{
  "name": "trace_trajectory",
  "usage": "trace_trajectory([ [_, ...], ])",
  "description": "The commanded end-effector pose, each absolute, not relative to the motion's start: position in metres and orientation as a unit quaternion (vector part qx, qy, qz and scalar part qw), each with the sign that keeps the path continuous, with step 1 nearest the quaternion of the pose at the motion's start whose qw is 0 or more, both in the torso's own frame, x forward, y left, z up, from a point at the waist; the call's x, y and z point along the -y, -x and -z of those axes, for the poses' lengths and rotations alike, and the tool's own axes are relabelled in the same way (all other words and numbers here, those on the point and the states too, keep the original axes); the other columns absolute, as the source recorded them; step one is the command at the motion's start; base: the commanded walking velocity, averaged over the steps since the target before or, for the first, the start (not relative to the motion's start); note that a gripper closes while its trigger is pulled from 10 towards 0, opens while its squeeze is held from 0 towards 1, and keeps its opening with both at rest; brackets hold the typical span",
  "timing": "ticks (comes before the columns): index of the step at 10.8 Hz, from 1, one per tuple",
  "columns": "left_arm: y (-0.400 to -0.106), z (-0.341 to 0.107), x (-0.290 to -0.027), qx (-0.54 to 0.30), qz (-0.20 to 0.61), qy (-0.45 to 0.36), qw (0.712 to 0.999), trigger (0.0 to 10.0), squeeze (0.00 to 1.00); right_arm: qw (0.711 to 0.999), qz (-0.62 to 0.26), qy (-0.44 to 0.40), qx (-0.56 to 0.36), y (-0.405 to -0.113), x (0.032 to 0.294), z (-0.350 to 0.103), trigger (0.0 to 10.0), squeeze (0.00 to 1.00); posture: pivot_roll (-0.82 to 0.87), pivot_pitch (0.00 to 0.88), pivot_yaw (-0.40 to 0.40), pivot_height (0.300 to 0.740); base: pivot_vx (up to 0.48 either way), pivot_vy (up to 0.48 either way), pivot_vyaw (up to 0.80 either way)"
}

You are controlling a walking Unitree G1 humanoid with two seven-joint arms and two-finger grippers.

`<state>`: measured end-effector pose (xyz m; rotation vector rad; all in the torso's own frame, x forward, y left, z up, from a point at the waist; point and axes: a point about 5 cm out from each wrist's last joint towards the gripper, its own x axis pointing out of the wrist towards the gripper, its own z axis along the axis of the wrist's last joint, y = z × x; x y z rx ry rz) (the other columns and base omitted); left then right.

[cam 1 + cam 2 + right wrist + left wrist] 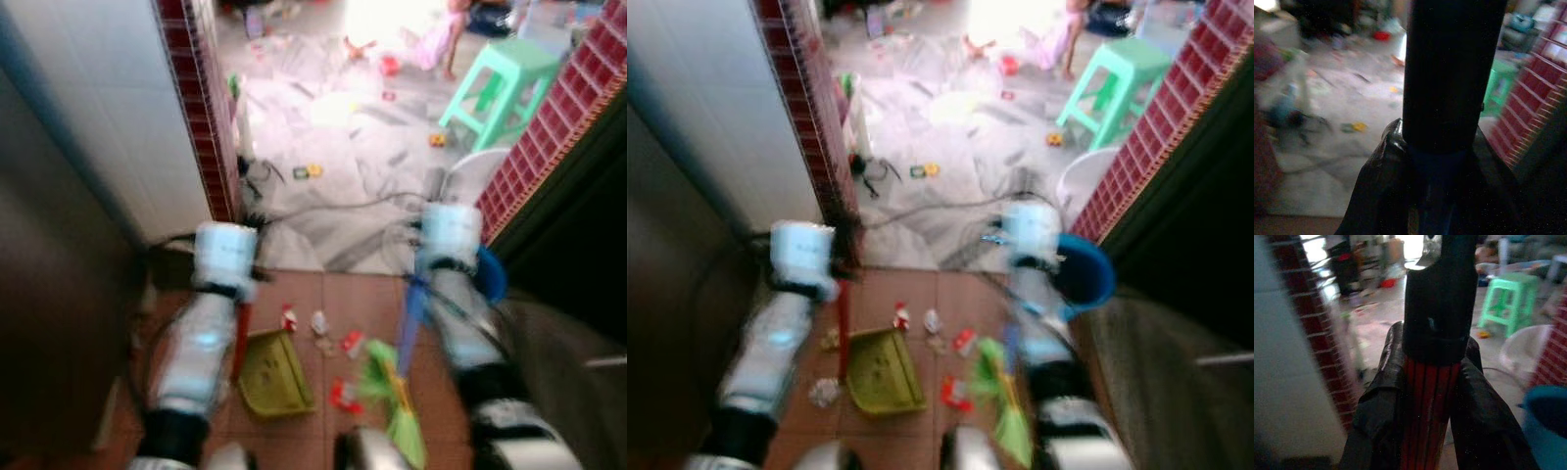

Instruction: Sweep floor

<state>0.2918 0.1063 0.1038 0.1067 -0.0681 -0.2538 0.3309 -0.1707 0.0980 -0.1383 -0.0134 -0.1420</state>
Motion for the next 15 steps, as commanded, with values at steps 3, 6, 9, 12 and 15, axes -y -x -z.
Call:
trace_trajectory([
  [3, -0.289, -0.115, -0.102, 0.050, 0.142, -0.059, 0.987, 10.0, 0.00, 0.995, 0.059, 0.076, 0.005, -0.334, 0.164, -0.099, 10.0, 0.00, 0.02, 0.065, -0.065, 0.740, 0.000, 0.000, 0.00],
  [6, -0.290, -0.105, -0.106, 0.028, 0.148, -0.072, 0.986, 10.0, 0.00, 0.996, 0.056, 0.074, 0.006, -0.336, 0.160, -0.099, 10.0, 0.00, 0.03, 0.053, -0.065, 0.740, 0.000, 0.000, 0.00],
  [9, -0.295, -0.101, -0.107, 0.026, 0.157, -0.111, 0.981, 10.0, 0.00, 0.995, 0.059, 0.077, 0.008, -0.338, 0.162, -0.100, 10.0, 0.00, 0.02, 0.046, -0.062, 0.740, 0.000, 0.000, 0.00],
  [12, -0.308, -0.079, -0.083, -0.002, 0.184, -0.110, 0.977, 10.0, 0.00, 0.995, 0.059, 0.084, 0.011, -0.339, 0.161, -0.103, 10.0, 0.00, 0.00, 0.047, -0.068, 0.740, 0.000, 0.000, 0.00],
  [15, -0.314, -0.066, -0.080, -0.044, 0.166, -0.027, 0.985, 10.0, 0.00, 0.997, 0.068, 0.048, -0.004, -0.343, 0.161, -0.105, 10.0, 0.00, -0.02, 0.047, -0.067, 0.740, 0.000, 0.000, 0.00],
])
